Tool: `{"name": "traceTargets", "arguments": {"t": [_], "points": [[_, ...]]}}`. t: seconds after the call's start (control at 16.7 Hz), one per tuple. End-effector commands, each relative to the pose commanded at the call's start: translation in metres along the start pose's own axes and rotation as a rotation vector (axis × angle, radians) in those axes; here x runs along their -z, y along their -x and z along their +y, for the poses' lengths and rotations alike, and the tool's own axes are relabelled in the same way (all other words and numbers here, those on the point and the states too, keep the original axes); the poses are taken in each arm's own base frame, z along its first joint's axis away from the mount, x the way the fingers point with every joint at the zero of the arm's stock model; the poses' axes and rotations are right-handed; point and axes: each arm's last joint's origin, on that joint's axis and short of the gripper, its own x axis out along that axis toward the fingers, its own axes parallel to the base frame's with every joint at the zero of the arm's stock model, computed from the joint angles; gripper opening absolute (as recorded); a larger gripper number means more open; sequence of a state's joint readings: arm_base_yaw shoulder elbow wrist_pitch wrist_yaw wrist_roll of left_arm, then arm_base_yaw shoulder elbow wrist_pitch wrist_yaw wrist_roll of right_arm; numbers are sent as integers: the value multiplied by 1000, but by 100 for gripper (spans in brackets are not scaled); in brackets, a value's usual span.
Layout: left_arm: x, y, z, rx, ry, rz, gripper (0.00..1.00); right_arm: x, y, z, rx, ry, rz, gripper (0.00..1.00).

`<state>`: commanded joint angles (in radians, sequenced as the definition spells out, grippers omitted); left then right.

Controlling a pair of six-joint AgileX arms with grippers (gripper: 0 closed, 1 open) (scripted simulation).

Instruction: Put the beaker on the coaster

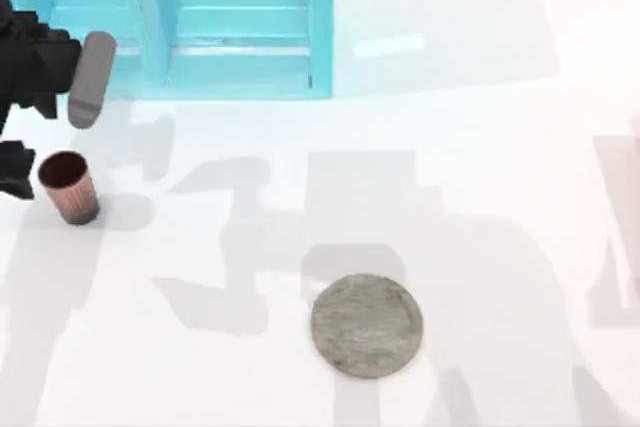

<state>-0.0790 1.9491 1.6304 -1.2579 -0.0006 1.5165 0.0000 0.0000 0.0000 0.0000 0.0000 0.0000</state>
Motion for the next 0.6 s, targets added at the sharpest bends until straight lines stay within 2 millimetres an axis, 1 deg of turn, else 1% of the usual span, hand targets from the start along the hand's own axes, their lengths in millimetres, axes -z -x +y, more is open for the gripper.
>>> {"name": "traceTargets", "arguments": {"t": [0.18, 0.36, 0.48, 0.6], "points": [[0, -37, 3, -15, 1, -1, 100, 0, 0, 0, 0, 0, 0, 100], [0, -69, 1, -12, 0, -1, 100, 0, 0, 0, 0, 0, 0, 100], [0, -78, -1, -6, -1, 0, 100, 0, 0, 0, 0, 0, 0, 100], [0, -79, -1, -5, -1, 0, 100, 0, 0, 0, 0, 0, 0, 100]]}}
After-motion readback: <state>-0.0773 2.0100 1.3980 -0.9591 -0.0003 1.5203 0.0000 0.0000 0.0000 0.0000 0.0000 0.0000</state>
